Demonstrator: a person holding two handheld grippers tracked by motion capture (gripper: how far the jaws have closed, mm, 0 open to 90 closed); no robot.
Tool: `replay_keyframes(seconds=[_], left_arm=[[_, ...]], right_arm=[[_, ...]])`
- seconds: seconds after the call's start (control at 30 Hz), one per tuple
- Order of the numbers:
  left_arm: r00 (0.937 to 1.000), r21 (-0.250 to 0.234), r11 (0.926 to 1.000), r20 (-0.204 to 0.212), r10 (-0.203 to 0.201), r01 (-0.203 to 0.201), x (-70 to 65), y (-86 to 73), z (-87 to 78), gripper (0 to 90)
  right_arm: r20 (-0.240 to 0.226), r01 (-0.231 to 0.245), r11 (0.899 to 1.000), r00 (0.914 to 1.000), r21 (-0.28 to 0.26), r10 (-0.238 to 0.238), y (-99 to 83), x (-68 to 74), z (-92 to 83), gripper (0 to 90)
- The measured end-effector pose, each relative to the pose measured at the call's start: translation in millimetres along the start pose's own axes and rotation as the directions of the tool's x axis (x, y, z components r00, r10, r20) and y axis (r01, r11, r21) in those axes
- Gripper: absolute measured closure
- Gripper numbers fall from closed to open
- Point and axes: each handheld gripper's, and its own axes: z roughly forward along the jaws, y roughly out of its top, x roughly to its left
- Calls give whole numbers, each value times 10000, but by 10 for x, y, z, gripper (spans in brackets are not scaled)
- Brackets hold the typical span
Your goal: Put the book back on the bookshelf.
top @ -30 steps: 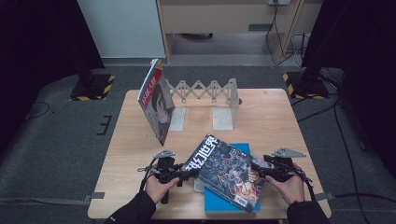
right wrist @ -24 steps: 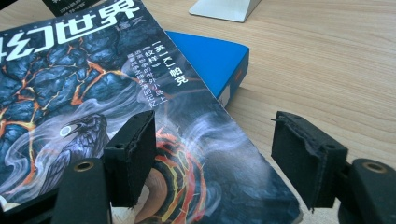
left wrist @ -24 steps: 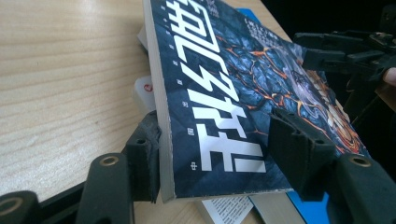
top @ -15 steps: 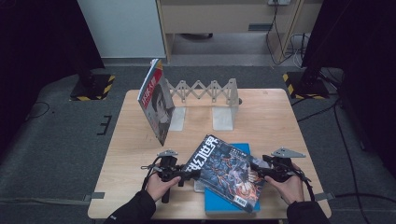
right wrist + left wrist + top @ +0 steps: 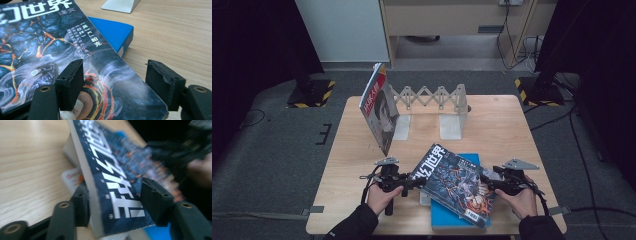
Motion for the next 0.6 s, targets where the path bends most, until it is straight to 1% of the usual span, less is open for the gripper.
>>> replay_keyframes(seconds=[0.03,0.07,0.1,0.17,0.2,0.23,0.37,0.43,0.47,0.5,0.6], left_arm=[[9991,93,9996,330,-280,277,-17,16,5,481],[9986,412,9989,465,-246,227,-38,14,44,496],[9989,508,9986,444,-170,148,-50,8,65,503],[9996,776,9970,295,21,-43,-95,-12,168,495],[9997,804,9968,239,-29,10,-98,-9,184,488],[9993,840,9962,266,-269,246,-87,7,190,493],[9986,778,9959,228,-476,457,-91,15,175,546],[9973,778,9947,225,-692,673,-96,26,164,597],[9965,774,9938,221,-812,793,-100,32,160,597],[9955,738,9932,221,-918,899,-115,42,152,618],[9960,605,9943,136,-886,876,-175,77,133,632]], right_arm=[[7,2,10000,10000,-16,-2,0,0,-2,311],[30,12,10000,10000,-22,-12,0,-3,-3,312],[16,8,10000,10000,-31,-8,-1,-3,-3,312],[21,-9,10000,10000,-60,9,-2,-4,-1,312],[32,15,10000,10000,-47,-15,-1,-5,-4,313],[44,12,10000,10000,-48,-11,-2,-5,-5,313],[48,25,10000,10000,-38,-25,0,-10,-4,313],[14,-93,10000,10000,-23,93,3,-16,-3,313],[14,-93,10000,10000,-23,93,3,-16,-3,313],[-27,-121,9999,9999,14,121,6,-20,-6,315],[-28,-86,9999,10000,57,86,8,-29,-8,317]])
